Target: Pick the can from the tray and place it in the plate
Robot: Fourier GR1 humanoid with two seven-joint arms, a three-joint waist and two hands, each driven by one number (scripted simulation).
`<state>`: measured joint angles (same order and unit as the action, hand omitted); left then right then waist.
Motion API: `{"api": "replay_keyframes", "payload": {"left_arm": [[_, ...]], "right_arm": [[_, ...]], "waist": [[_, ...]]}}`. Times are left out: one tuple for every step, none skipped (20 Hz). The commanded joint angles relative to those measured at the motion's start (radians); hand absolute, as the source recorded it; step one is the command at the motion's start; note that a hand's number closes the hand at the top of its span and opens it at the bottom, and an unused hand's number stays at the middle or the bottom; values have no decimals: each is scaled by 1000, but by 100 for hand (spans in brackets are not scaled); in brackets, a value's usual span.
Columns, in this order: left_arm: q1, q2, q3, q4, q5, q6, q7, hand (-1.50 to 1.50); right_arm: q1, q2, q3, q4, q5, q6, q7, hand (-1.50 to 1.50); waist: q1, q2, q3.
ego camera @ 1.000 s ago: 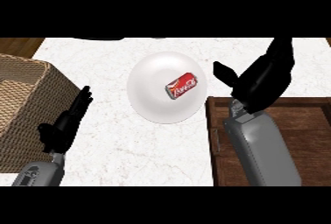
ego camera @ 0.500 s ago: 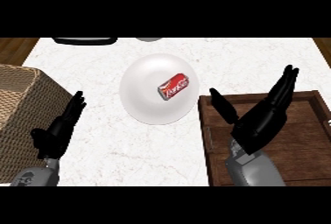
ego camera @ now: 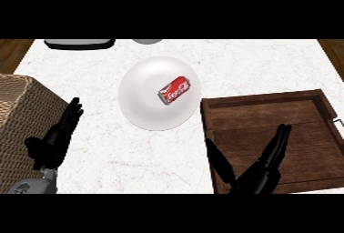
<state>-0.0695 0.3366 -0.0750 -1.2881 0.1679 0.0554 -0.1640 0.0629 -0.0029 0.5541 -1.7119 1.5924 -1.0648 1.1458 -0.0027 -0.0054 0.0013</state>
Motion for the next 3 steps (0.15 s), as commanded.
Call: {"api": "replay_keyframes", "payload": {"left_arm": [[31, -1, -2, -17, -10, 1, -17, 0], [-13, -13, 4, -6, -7, 18, 13, 0], [34, 21, 19, -9, 7, -23, -16, 0]], "right_arm": [[81, 3, 74, -9, 78, -175, 214, -150], [131, 3, 75, 32, 70, -247, 187, -150], [170, 3, 102, 2, 123, -238, 189, -150]], "waist": [[-5, 0, -1], [-13, 3, 0], [-11, 0, -1]]}}
